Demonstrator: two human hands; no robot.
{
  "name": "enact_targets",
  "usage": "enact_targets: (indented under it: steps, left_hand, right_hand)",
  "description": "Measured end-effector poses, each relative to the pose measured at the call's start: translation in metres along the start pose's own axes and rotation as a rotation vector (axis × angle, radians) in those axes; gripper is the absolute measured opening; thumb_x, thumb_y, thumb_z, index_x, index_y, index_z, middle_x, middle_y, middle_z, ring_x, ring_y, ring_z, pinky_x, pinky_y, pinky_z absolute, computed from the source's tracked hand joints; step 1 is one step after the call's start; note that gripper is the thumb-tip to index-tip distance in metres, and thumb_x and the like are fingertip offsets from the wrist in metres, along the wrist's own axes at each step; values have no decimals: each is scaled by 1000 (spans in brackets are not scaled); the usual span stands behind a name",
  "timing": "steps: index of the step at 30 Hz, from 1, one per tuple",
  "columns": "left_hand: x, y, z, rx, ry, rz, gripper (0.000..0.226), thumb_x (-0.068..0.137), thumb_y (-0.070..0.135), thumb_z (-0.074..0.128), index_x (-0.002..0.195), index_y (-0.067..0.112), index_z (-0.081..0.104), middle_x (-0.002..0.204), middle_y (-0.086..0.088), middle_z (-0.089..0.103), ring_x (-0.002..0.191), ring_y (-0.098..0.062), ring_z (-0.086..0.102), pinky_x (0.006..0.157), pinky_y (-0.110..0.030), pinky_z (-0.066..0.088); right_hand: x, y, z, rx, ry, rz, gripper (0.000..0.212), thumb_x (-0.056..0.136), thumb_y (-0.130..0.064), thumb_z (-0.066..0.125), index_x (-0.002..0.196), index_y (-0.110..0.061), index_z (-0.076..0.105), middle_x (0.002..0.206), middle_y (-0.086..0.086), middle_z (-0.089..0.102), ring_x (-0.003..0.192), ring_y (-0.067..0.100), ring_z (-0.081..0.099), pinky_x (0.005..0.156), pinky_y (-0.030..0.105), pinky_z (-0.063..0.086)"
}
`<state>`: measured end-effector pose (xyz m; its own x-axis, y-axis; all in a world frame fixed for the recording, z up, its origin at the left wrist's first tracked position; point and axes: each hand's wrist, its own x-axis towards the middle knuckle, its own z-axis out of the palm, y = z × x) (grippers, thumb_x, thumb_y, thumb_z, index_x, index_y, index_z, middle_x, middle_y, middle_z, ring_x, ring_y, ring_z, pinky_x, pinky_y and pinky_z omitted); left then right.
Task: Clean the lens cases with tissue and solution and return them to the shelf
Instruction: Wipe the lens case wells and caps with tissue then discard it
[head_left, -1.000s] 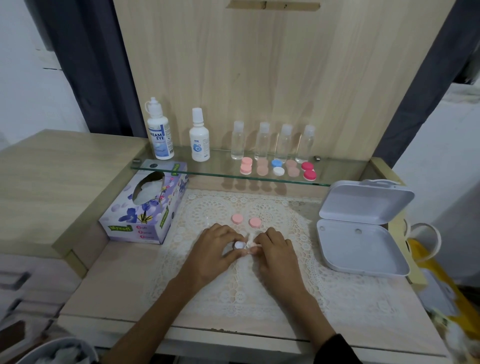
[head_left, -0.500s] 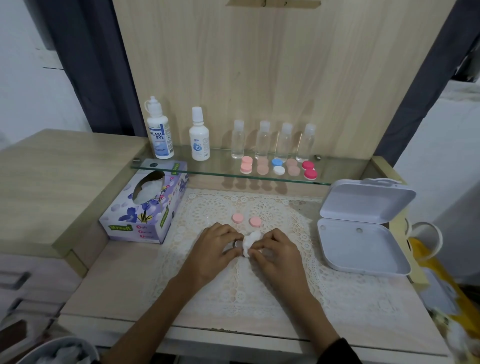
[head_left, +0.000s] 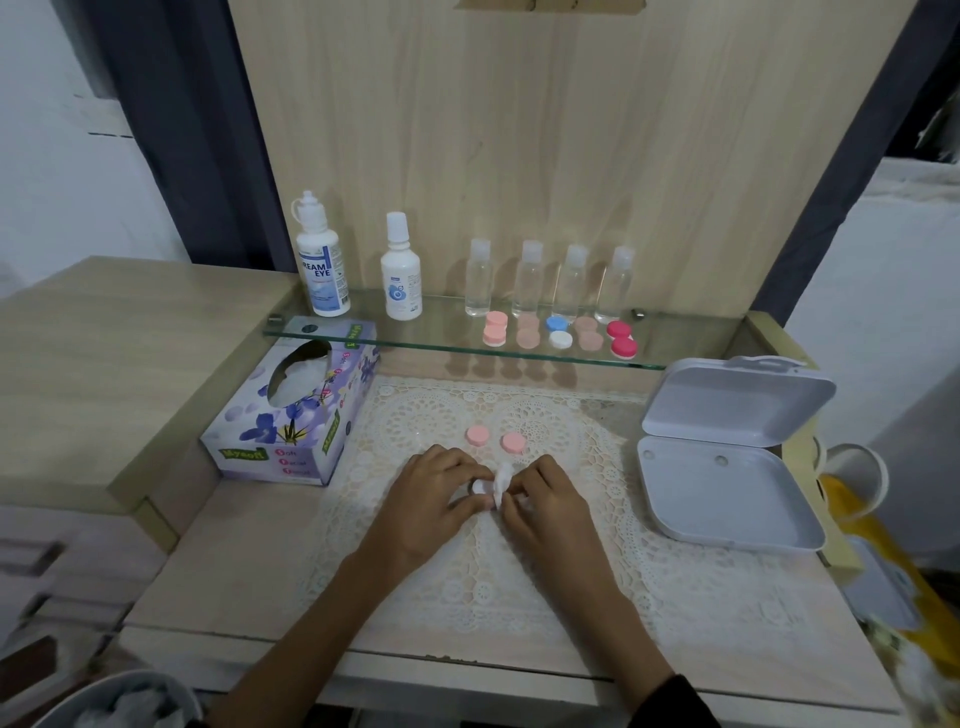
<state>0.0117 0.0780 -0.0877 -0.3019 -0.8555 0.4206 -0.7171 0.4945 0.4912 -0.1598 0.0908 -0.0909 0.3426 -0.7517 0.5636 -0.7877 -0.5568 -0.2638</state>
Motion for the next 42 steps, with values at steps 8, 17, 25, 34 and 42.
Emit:
enact_targets:
  steps: [8,17,25,34,42]
  left_hand:
    - [-1,0,-2,-88,3,-17,39,82,51,51,103,22,68,100,14,63,94,-6,54,84,-29,42]
    - [0,4,-12,-450,84,-175,19,89,24,62,101,15,72,89,9,72,82,-7,66,75,-18,50]
    - [4,4,-10,-538,16,-220,15,92,13,57,90,17,71,70,12,67,65,-1,62,64,-13,46]
    - [3,8,-11,-440,-54,-81,21,91,39,53,89,26,69,76,17,69,69,-5,65,64,-22,52]
    - [0,7,-7,-472,-26,-73,34,73,19,80,106,23,70,91,15,70,74,-6,63,72,-19,50]
  right_hand:
    - [-2,9,-15,709,290,619,20,85,-5,66,76,-22,60,87,-2,57,79,11,57,72,24,46]
    - [-3,11,-21,1071,331,686,6,87,-10,68,91,-13,72,100,8,65,98,31,63,88,61,49]
    - [-1,4,-26,951,244,502,15,77,-4,75,83,-18,75,107,-1,67,107,16,62,82,30,53]
    - [-4,4,-17,949,80,559,12,72,-4,76,76,-16,74,81,4,72,80,27,68,71,48,55]
    - [-1,3,-27,1261,152,760,9,79,13,68,78,5,71,78,27,69,76,40,67,74,56,55]
